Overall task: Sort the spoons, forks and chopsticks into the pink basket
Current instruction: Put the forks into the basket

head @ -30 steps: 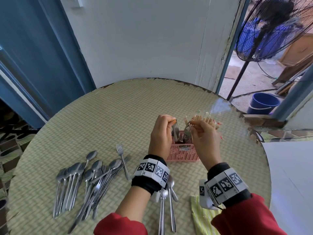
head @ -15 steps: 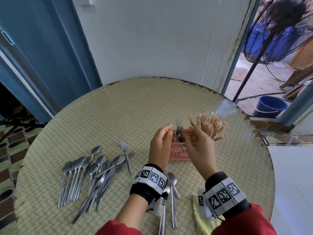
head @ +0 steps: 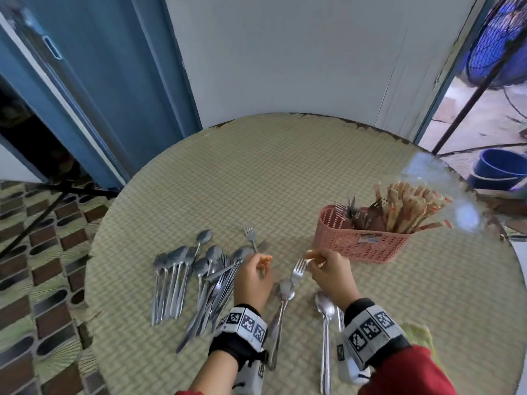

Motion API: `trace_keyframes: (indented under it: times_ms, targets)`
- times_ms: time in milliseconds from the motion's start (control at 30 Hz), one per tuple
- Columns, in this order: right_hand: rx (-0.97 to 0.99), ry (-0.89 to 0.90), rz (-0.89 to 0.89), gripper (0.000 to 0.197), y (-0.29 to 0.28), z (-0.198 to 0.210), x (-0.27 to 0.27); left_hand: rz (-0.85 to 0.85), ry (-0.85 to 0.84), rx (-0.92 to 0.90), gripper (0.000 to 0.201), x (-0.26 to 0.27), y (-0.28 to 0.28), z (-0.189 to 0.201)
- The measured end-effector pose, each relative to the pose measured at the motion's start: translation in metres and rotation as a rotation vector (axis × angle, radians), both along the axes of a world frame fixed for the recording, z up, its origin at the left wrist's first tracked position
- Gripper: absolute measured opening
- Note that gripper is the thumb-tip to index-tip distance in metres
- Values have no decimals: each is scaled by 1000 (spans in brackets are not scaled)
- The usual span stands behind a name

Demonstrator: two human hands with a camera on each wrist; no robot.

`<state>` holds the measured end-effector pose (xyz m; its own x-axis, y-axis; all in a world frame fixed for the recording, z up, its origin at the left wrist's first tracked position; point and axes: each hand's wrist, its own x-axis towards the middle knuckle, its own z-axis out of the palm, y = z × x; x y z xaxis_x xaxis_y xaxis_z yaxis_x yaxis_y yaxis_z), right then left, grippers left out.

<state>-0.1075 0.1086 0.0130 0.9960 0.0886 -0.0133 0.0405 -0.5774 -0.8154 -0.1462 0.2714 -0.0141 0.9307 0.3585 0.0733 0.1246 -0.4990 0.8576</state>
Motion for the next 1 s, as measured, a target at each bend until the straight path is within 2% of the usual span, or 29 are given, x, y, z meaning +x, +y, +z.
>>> trace_keyframes:
  times_ms: [133, 267, 400, 533, 633, 700, 767, 900, 1000]
  targets:
    - [-98, 151, -64, 22, 17, -27, 9, -63, 91, 101, 13, 4, 36, -24]
    - [-196, 295, -84, 41, 33, -47, 19, -154, 186, 198, 24, 11, 61, -39]
    - [-319, 405, -50, 54, 44, -57, 25, -283, 207, 285, 31, 25, 74, -47]
    - [-353, 432, -122, 48, 54, -61, 22, -383, 247, 453, 34, 39, 81, -49]
    - [-311, 383, -190, 37, 57, -64, 14, -429, 232, 585, 29, 43, 83, -47]
    - [-265, 345, -230, 30, 55, -64, 9, -440, 209, 607, 26, 44, 83, -45]
    - [-212, 292, -265, 29, 53, -62, 7, -399, 164, 546, 22, 43, 81, -44]
    - [-86, 145, -316, 14, 52, -43, 5, -284, 137, 196, 13, 38, 70, -32]
    - [17, 79, -333, 13, 47, -27, 5, -265, 132, 9, 12, 36, 61, -15]
